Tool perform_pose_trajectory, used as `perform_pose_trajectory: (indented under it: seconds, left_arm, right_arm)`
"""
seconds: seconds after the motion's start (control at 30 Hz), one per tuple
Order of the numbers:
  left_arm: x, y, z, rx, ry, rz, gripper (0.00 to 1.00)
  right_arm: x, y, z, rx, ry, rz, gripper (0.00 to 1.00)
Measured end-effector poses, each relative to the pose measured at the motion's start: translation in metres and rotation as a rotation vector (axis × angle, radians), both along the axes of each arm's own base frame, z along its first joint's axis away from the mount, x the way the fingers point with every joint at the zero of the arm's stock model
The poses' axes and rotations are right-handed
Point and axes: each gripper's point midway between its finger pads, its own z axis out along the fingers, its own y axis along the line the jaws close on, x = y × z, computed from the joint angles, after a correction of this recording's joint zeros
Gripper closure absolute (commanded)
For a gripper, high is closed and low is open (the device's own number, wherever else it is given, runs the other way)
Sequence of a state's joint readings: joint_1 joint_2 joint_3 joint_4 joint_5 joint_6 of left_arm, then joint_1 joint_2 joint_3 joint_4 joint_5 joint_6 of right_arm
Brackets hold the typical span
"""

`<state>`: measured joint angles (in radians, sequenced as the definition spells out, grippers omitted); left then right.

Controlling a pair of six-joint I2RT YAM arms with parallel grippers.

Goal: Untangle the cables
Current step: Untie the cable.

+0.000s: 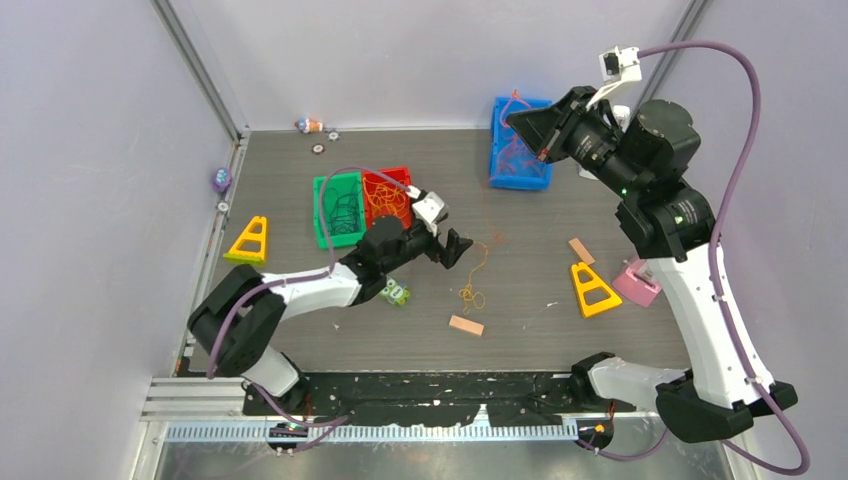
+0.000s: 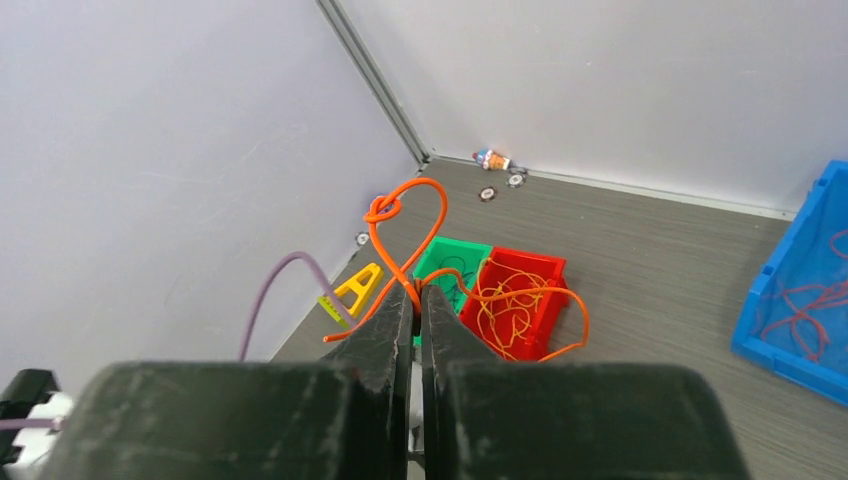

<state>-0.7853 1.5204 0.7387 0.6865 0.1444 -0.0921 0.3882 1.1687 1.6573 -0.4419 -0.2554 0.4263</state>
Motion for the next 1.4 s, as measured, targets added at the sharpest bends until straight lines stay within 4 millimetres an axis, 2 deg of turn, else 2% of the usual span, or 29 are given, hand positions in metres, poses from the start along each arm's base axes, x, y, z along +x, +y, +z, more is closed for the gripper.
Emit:
perform_pose_trajectory:
  seconds: [0.2, 0.43, 0.53, 0.67, 0.8, 0.83, 0.9, 0.97, 1.0, 1.13, 1.2, 1.27, 1.4]
  left_arm:
    - [0.009, -0.021, -0.006, -0.031, 0.021, -0.037, 0.19]
    - [0.011, -0.041, -0.010, -0.038, 0.038, -0.093, 0.21]
    - [0.006, -0.047, -0.021, -0.022, 0.057, -0.116, 0.22]
    - [-0.002, -0.053, -0.047, 0.009, 0.113, -0.148, 0.25]
    - [-0.005, -0.060, -0.064, 0.033, 0.153, -0.171, 0.34]
    - [-0.003, -0.063, -0.066, 0.039, 0.161, -0.173, 0.40]
    - [0.002, -0.071, -0.066, 0.047, 0.176, -0.173, 0.61]
    - [0.005, -0.075, -0.064, 0.051, 0.190, -0.172, 0.89]
    - [0.006, -0.077, -0.060, 0.047, 0.196, -0.173, 0.99]
    - [0.003, -0.079, -0.048, 0.035, 0.192, -0.193, 1.00]
    - [-0.005, -0.071, -0.041, 0.039, 0.211, -0.189, 1.00]
    - [-0.014, -0.061, -0.028, 0.035, 0.220, -0.184, 1.00]
    - [-0.031, -0.040, 0.025, 0.003, 0.189, -0.177, 1.00]
  right_arm:
    - [-0.014, 0.000, 0.011, 0.024, -0.026, 0.030, 0.95]
    - [-0.016, 0.002, 0.012, 0.033, -0.018, 0.047, 0.95]
    - [-0.016, 0.004, 0.012, 0.037, -0.015, 0.052, 0.95]
    - [-0.014, 0.006, 0.011, 0.042, -0.006, 0.057, 0.95]
    - [-0.014, 0.006, 0.011, 0.047, -0.002, 0.060, 0.95]
    - [-0.014, 0.007, 0.012, 0.049, -0.002, 0.061, 0.95]
    - [-0.014, 0.007, 0.013, 0.052, -0.005, 0.063, 0.95]
    - [-0.014, 0.007, 0.014, 0.055, -0.007, 0.064, 0.95]
    - [-0.013, 0.006, 0.014, 0.056, -0.007, 0.062, 0.95]
    - [-0.011, 0.004, 0.013, 0.054, -0.009, 0.052, 0.95]
    - [-0.010, 0.000, 0.008, 0.046, -0.009, 0.041, 0.95]
    - [-0.009, -0.004, -0.004, 0.027, -0.002, 0.022, 0.95]
    - [-0.006, -0.018, -0.056, -0.042, 0.062, -0.036, 0.95]
